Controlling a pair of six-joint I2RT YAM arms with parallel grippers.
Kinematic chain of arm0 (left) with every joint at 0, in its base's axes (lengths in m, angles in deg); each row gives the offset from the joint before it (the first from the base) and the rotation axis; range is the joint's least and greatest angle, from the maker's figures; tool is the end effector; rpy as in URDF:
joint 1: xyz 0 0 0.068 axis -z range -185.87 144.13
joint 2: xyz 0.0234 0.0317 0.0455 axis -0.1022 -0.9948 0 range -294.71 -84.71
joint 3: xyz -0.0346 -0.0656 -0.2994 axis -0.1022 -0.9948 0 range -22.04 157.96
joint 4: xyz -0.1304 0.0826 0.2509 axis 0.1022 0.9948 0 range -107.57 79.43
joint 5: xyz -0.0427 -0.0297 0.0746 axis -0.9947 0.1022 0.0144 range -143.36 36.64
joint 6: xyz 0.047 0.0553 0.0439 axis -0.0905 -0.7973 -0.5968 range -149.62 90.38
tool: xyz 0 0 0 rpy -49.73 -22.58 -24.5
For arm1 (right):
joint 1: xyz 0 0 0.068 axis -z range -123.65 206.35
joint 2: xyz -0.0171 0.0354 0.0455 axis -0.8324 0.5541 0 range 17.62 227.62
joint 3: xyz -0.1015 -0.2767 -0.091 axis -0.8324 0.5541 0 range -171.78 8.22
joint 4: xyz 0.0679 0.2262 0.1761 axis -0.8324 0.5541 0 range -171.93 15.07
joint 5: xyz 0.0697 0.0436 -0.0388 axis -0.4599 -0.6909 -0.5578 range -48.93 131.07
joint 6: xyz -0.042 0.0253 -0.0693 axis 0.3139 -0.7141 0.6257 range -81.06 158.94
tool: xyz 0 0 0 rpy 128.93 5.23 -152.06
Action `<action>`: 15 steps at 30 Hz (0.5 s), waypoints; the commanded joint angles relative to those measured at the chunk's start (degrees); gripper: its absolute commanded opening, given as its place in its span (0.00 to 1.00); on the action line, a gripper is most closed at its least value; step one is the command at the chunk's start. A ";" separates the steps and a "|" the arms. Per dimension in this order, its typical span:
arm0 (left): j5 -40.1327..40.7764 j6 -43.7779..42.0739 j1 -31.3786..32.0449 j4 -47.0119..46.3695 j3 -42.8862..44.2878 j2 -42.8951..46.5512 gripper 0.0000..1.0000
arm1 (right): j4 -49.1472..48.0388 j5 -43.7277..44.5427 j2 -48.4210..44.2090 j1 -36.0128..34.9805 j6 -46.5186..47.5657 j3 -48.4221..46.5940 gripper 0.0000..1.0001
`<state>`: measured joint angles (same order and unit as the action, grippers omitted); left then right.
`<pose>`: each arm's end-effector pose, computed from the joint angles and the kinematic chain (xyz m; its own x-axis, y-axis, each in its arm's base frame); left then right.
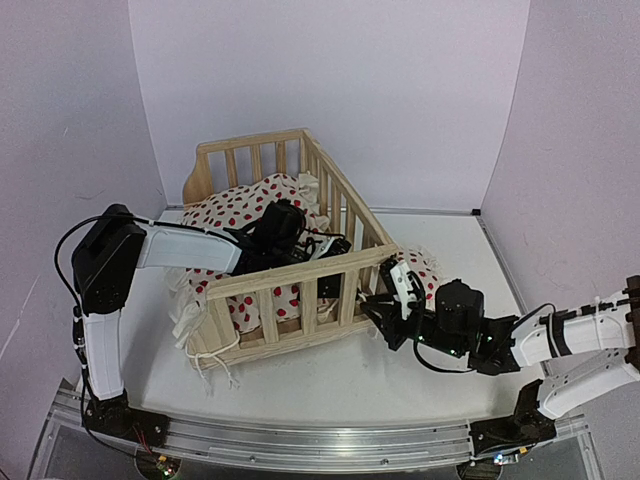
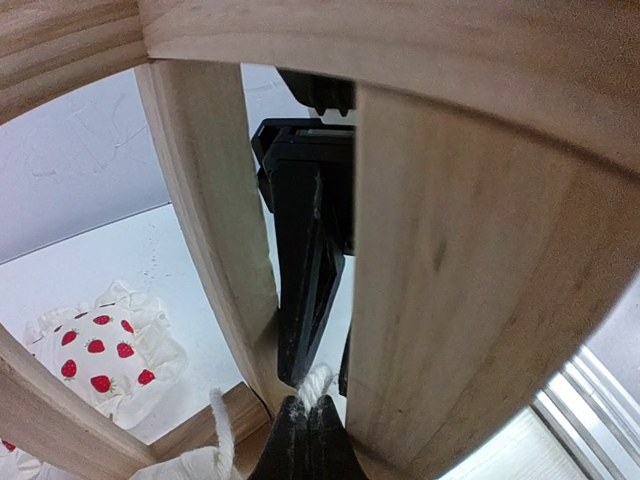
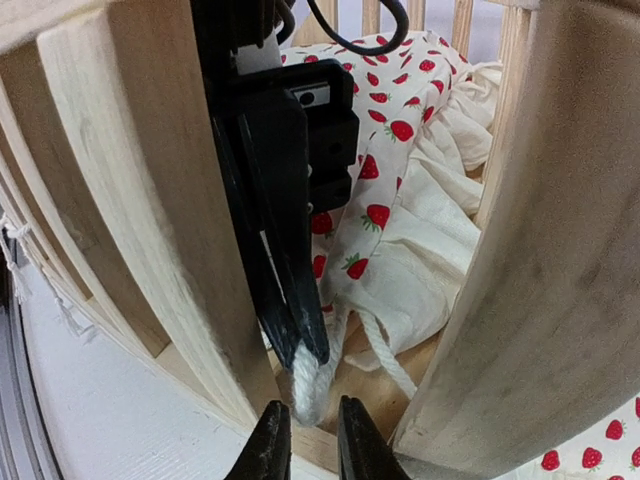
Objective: Set up the pet bed
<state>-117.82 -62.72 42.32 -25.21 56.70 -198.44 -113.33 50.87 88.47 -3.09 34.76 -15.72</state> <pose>0.2827 -0.4169 0.2286 0.2106 0.1177 -0.9705 0.8841 -0.4466 0.1377 0.1629 0.2507 0.1946 -0.1914 -0.1830 -0.9643 -0.7532 0.6573 0.0248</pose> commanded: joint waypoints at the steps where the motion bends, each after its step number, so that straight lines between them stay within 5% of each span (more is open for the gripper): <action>1: -5.40 -0.27 1.04 -2.24 0.63 2.06 0.00 | -4.51 0.49 -1.56 0.01 -0.06 -1.82 0.18; 7: -6.18 0.01 1.17 -2.12 0.86 1.70 0.00 | -4.65 -0.60 0.41 0.02 -1.04 -2.50 0.28; 11: -5.81 0.24 1.36 -2.04 0.44 1.88 0.02 | -4.63 0.36 0.03 0.01 -1.86 -2.72 0.10; 12: -5.08 0.30 1.38 -2.00 0.11 2.22 0.06 | -4.09 0.86 -0.27 -0.02 -1.99 -2.56 0.02; 15: 0.03 1.12 1.14 -1.94 -0.80 3.95 0.24 | 1.57 0.09 -2.03 -0.04 -3.00 -2.49 0.00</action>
<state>-117.08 -62.26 42.25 -26.19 56.64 -198.42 -114.27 50.87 88.95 -3.20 33.07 -16.03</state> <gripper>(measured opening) 0.184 0.014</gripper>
